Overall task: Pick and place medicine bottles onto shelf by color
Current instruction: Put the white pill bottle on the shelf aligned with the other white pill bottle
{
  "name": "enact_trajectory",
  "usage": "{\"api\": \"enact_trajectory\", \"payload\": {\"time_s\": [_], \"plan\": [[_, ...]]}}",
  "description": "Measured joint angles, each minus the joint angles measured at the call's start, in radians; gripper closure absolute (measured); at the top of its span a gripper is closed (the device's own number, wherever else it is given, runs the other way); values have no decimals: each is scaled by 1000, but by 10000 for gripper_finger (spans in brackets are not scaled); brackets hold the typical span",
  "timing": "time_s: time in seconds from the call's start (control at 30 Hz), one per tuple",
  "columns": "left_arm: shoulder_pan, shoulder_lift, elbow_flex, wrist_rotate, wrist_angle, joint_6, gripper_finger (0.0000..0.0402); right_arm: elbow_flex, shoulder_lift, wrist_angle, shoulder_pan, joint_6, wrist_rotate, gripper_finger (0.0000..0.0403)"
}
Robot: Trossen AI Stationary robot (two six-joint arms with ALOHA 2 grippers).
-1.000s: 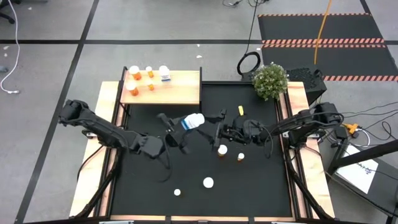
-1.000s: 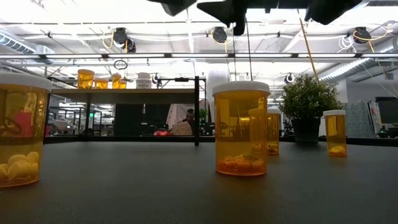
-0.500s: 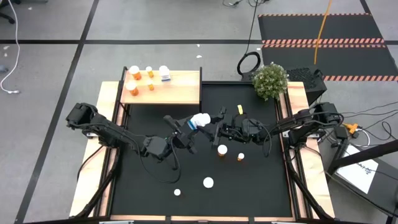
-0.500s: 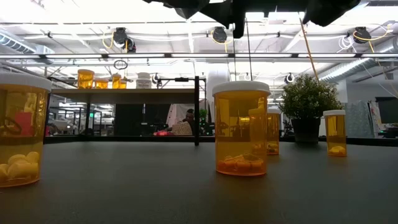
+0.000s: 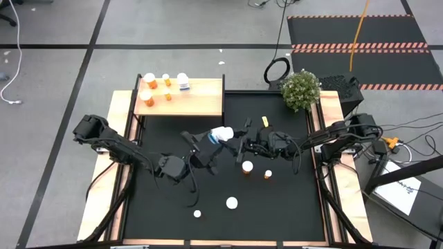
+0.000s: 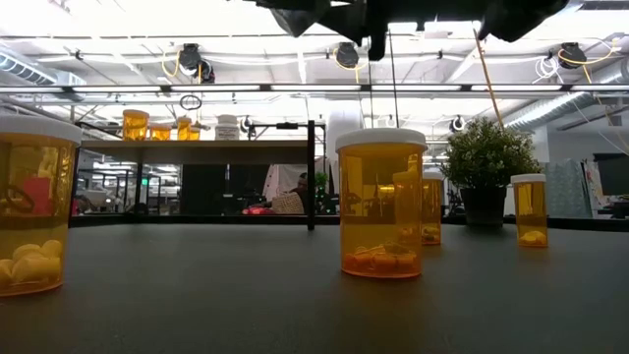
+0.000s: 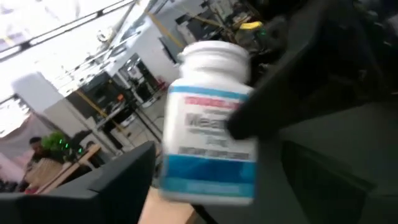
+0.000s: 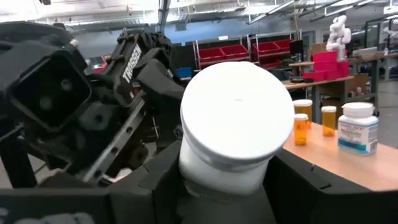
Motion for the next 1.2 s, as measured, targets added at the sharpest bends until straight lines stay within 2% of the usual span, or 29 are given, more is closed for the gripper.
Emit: {"api": "enact_trajectory", "payload": {"time_s": [0.1,0.2,0.33,0.4,0.5,0.6,0.73,0.93,1.0,1.2], "plan": [[-21,-7,22,-16,-2,-11,16,1,-21,-27,0,-32,-2,220],[-55,-35,46,0,-93,-52,6,1,-38,-73,0,-60,1,221],[-73,-90,95,100,-330,-242,19,1,-81,-161,0,-130,-66,220],[-72,-114,133,192,-454,-380,27,2,-107,-253,0,-152,-115,220],[-69,-161,174,274,-660,-577,41,1,-128,-383,0,-175,-151,219],[-67,-188,188,281,-802,-653,58,2,-134,-453,-1,-193,-150,219],[-74,-222,190,283,-873,-676,88,2,-127,-534,0,-225,-200,219],[-73,-222,190,570,-884,-708,134,2,-125,-547,7,-293,-382,219],[-59,-206,191,627,-874,-719,142,2,-125,-550,16,-328,-409,219],[-5,-154,190,644,-875,-723,138,2,-125,-571,50,-424,-411,219]]}}
